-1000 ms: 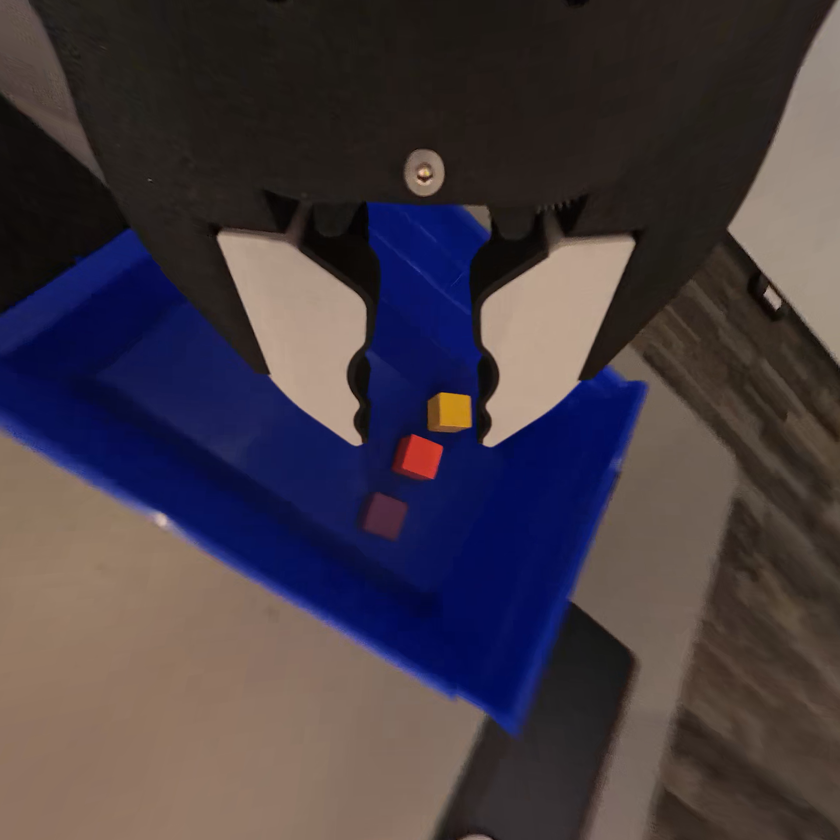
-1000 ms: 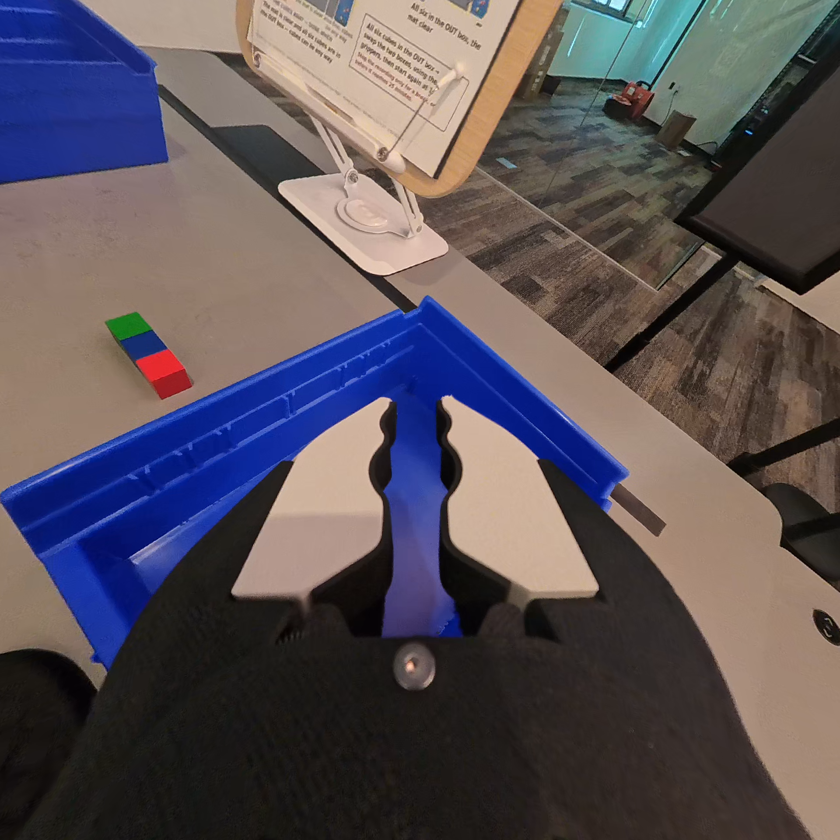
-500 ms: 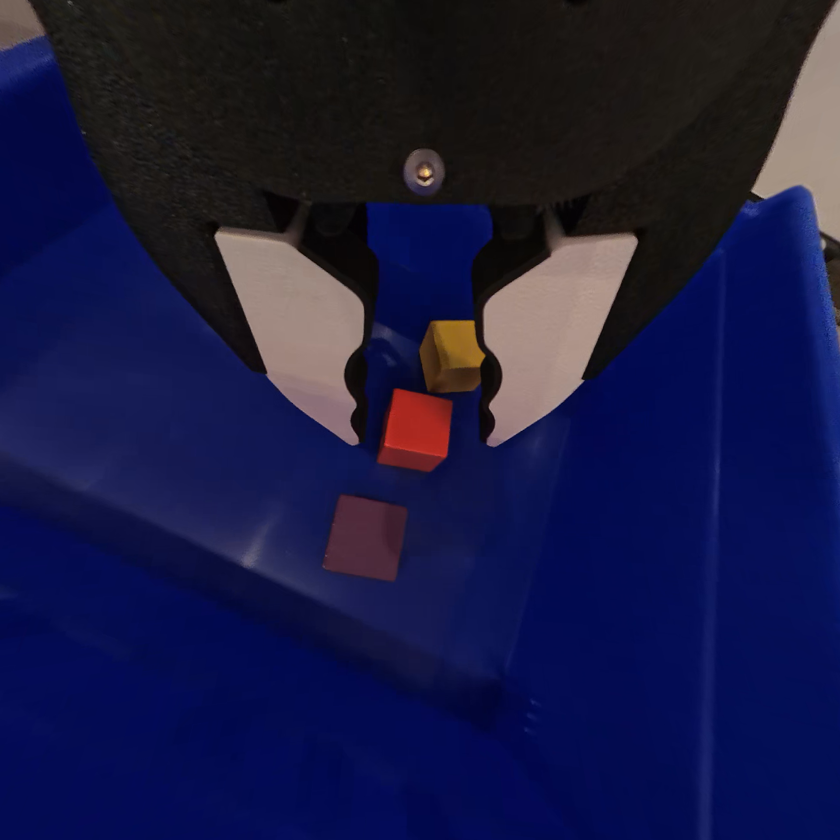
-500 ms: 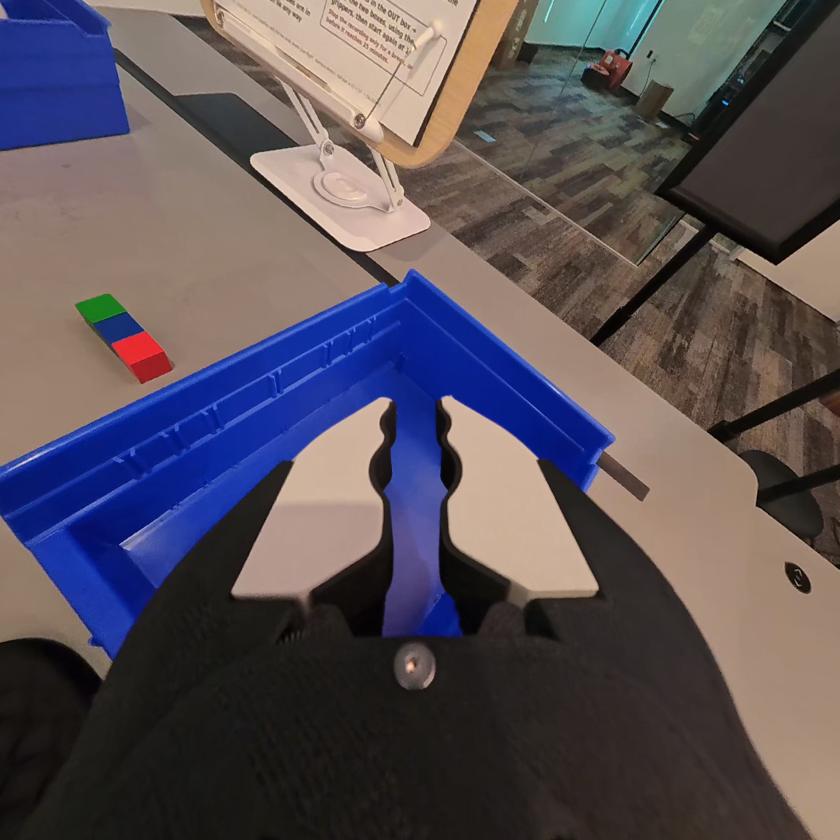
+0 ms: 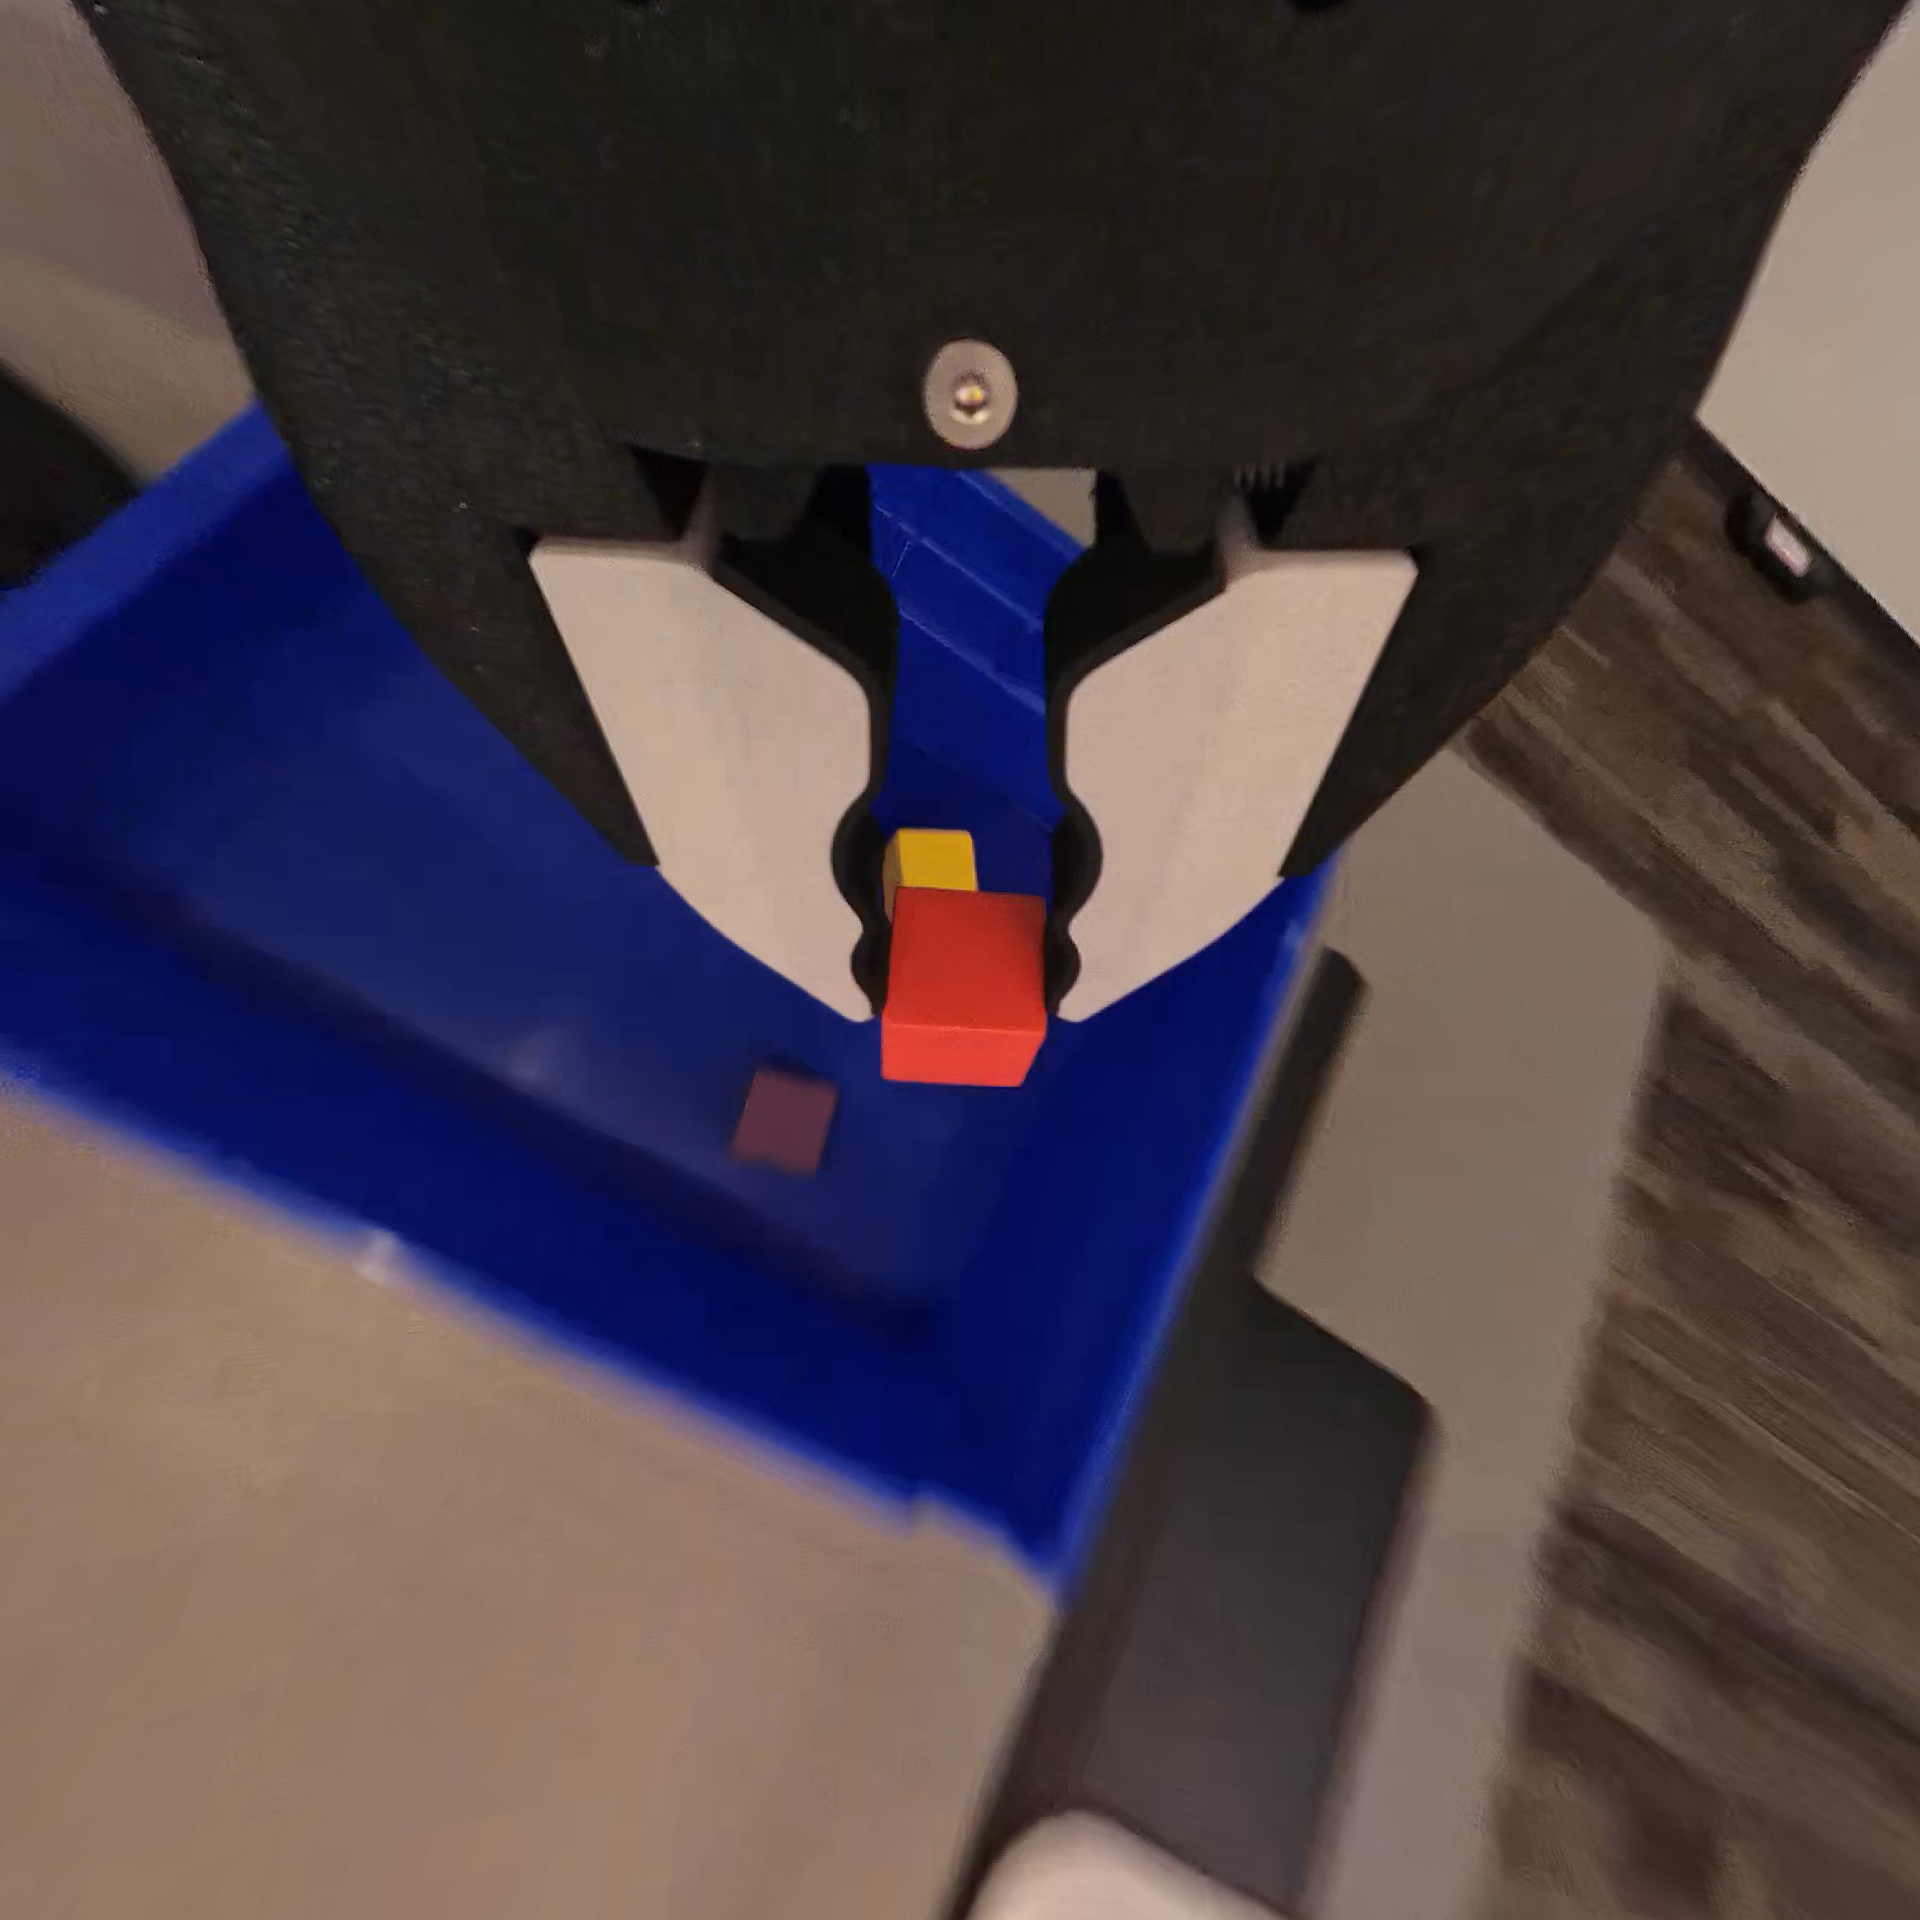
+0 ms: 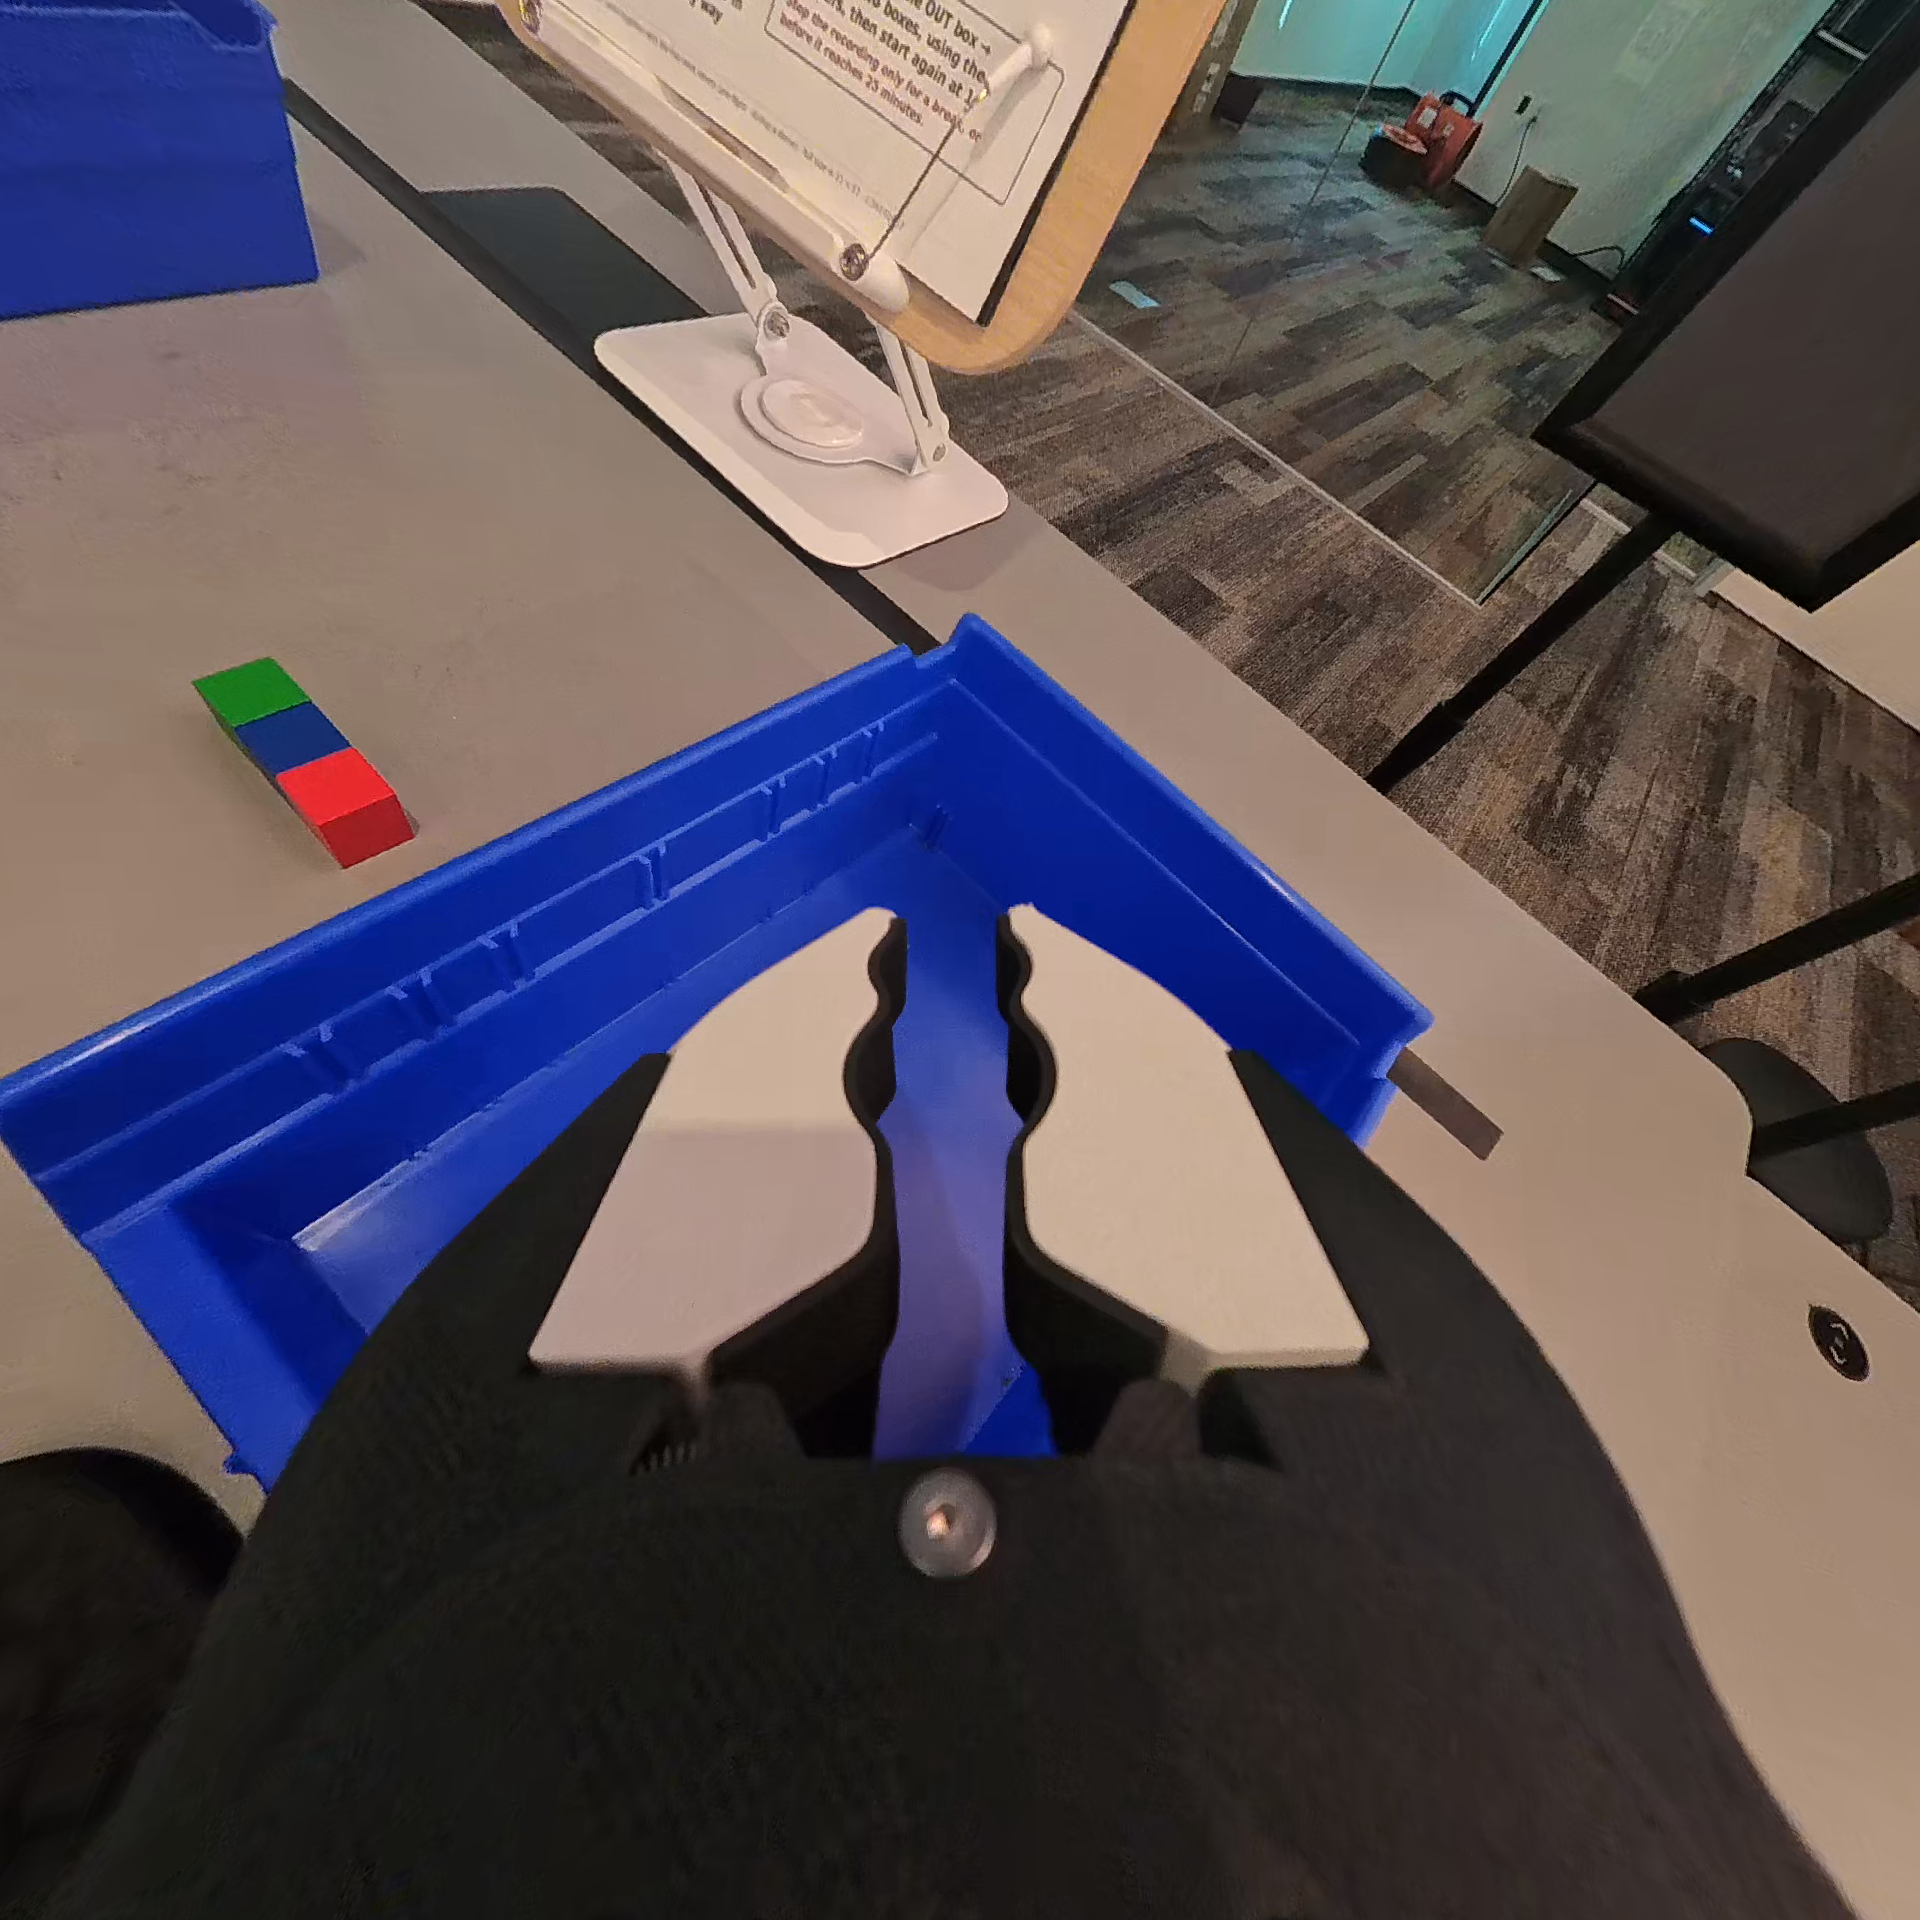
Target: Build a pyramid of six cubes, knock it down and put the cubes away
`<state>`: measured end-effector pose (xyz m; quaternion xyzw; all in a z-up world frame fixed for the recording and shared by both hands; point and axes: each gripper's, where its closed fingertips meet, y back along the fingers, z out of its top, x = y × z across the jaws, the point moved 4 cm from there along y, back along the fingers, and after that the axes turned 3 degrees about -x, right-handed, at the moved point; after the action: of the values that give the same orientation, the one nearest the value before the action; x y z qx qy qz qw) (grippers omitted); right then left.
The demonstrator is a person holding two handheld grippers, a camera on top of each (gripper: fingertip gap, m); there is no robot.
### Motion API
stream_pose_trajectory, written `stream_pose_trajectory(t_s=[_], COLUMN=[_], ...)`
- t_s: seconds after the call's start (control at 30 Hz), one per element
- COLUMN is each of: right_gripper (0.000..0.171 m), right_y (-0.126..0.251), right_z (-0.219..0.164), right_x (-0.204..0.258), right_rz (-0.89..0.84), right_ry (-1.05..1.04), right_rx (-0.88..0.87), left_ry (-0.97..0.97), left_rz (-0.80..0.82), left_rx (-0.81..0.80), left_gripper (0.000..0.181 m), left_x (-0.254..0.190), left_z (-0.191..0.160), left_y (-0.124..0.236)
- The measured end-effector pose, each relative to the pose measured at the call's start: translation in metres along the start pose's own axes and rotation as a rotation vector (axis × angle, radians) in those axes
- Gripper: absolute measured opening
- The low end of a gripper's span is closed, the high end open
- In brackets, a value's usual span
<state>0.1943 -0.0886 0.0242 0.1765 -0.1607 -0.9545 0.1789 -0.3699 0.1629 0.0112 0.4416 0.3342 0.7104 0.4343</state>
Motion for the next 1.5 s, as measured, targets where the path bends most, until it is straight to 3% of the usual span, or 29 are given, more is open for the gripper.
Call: stream_pose_trajectory(t_s=[0.1,0.2,0.37,0.47,0.63,0.8,1.5], right_gripper=[0.017,0.017,0.017,0.017,0.017,0.017,0.017], right_y=[0.0,-0.001,-0.001,0.002,0.01,0.012,0.015], right_z=[0.003,0.007,0.008,0.009,0.012,0.012,0.004], right_x=[0.0,-0.001,0.002,0.003,0.003,0.003,-0.008], right_rz=[-0.003,-0.003,0.009,0.012,0.014,0.031,0.034], right_ry=[0.007,0.016,0.022,0.024,0.017,0.006,-0.029], right_rx=[-0.005,-0.008,-0.009,-0.019,-0.053,-0.069,-0.079], left_ry=[-0.002,-0.114,-0.31,-0.426,-0.439,-0.46,-0.435], left_rz=[0.019,-0.091,-0.269,-0.264,-0.335,-0.351,-0.392], left_rx=[-0.23,-0.302,-0.214,-0.129,-0.04,0.05,0.122], left_gripper=[0.029,0.028,0.028,0.028,0.028,0.028,0.028], left_x=[-0.026,-0.103,-0.234,-0.266,-0.284,-0.285,-0.287], left_z=[0.077,0.146,0.213,0.232,0.246,0.245,0.246], left_y=[0.062,0.079,0.017,-0.029,-0.076,-0.101,-0.117])
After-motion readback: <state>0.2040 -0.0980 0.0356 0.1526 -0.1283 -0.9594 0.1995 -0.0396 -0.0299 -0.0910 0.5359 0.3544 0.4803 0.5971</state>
